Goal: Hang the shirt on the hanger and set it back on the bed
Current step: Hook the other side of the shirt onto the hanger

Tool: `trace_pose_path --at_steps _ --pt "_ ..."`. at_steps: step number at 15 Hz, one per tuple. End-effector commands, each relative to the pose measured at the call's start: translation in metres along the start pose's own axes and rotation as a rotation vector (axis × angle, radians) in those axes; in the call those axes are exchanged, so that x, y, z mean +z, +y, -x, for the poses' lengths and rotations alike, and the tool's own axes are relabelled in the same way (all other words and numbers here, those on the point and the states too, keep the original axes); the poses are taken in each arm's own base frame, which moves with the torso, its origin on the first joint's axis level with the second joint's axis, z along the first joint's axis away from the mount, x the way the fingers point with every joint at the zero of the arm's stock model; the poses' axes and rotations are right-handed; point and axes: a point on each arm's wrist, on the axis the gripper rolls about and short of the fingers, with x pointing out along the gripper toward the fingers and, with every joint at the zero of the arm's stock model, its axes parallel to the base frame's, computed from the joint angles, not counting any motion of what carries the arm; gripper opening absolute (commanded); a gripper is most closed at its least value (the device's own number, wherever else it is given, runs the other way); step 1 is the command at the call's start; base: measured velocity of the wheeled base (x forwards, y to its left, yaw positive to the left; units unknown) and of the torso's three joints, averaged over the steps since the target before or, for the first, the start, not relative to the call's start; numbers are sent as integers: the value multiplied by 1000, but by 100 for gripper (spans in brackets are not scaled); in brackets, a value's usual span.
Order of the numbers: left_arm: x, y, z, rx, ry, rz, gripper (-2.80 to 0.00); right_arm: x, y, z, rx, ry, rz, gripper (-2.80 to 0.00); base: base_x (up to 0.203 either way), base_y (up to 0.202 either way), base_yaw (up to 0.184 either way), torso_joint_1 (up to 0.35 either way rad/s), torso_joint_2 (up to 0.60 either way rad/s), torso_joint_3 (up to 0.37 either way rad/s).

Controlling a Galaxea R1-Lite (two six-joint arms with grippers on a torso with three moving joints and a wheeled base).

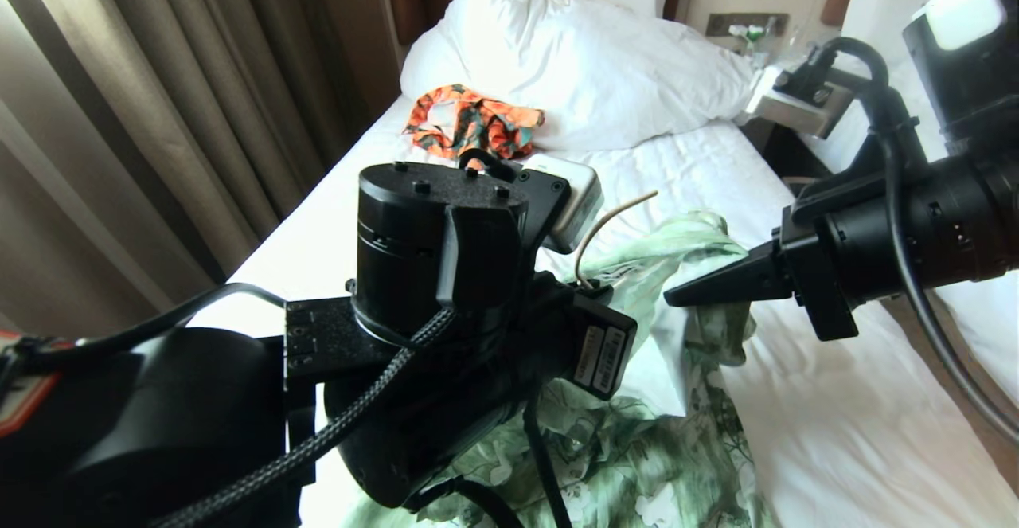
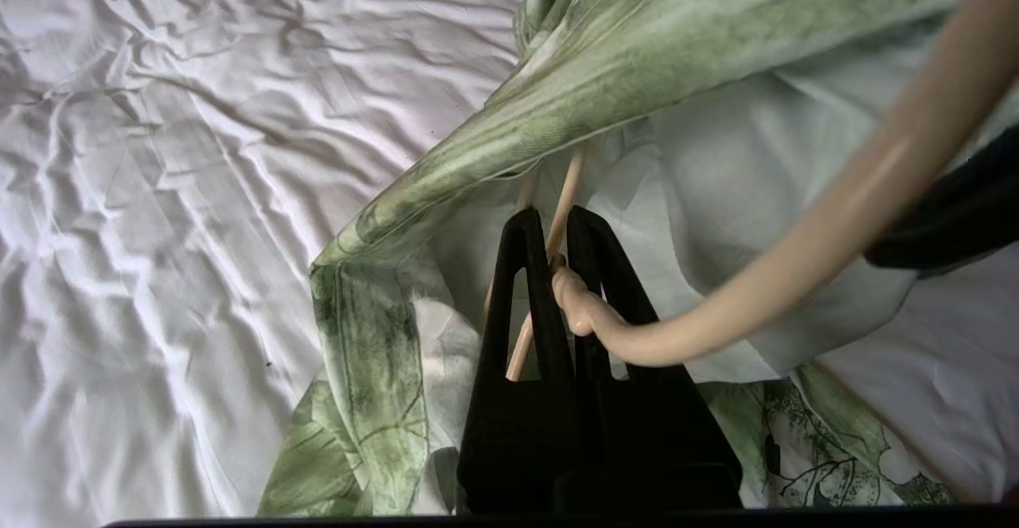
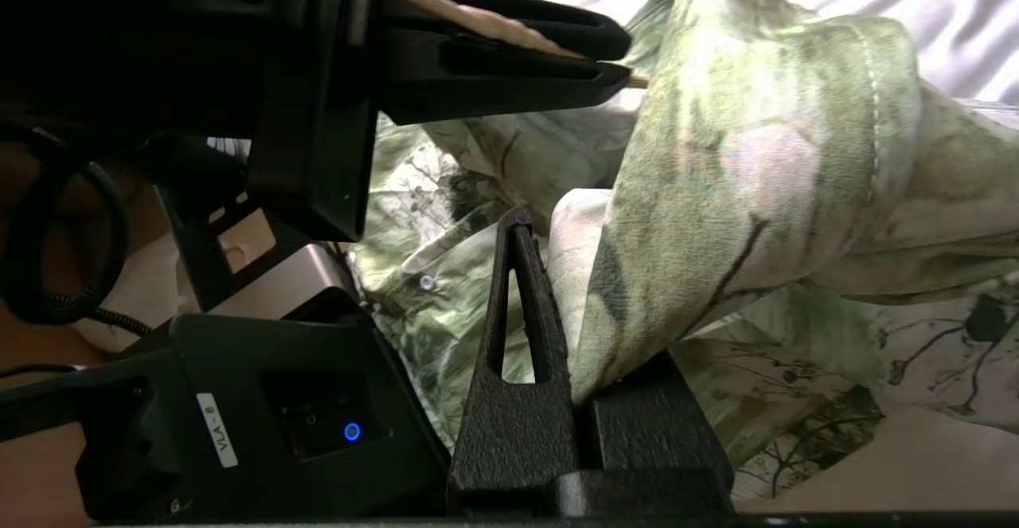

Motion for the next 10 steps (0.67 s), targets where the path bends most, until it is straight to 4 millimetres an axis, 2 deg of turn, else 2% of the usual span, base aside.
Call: trace_pose_path --at_steps 1,4,8,9,10 --pt "1 -1 1 0 -5 2 -280 -5 4 -16 39 48 1 -280 0 0 0 0 0 0" --pt "3 0 1 -1 -12 7 -280 -8 7 -24 57 76 1 -280 0 0 0 0 0 0" --pt "8 2 6 -1 -29 15 -280 -16 7 -23 55 125 -22 -280 0 0 0 0 0 0" --pt "10 3 8 -1 -36 18 -280 -17 7 -22 55 130 -24 -18 0 0 0 0 0 0" --pt "11 3 11 -1 -43 21 -280 -17 7 -22 55 131 -24 0 0 0 0 0 0 0"
